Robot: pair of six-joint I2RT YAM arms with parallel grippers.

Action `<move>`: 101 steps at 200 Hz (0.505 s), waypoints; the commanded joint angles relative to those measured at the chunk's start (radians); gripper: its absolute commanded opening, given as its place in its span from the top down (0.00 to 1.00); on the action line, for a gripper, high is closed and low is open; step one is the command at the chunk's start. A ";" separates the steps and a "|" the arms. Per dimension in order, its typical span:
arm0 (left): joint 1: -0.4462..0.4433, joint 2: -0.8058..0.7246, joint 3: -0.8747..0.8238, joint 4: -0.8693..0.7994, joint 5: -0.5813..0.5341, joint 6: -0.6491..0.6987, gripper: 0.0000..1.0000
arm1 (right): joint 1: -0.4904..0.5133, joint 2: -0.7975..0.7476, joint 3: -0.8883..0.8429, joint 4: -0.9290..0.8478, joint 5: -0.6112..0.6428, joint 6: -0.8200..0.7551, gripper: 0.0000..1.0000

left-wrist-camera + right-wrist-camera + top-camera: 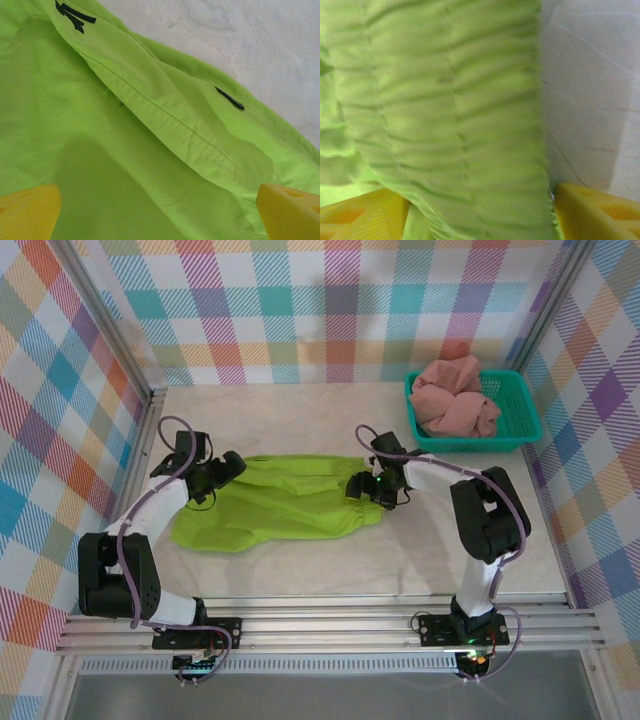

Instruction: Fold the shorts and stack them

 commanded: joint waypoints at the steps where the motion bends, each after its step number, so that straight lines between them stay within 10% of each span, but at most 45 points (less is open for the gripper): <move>1: -0.005 -0.029 -0.016 0.011 -0.020 0.000 0.00 | 0.022 0.031 0.043 -0.039 0.043 -0.028 0.29; 72: -0.005 -0.111 -0.025 -0.017 -0.035 -0.005 0.00 | 0.047 0.026 0.085 -0.132 0.231 -0.088 0.92; 101: -0.005 -0.160 -0.024 -0.036 -0.054 0.002 0.00 | 0.047 -0.053 0.136 -0.269 0.393 -0.157 1.00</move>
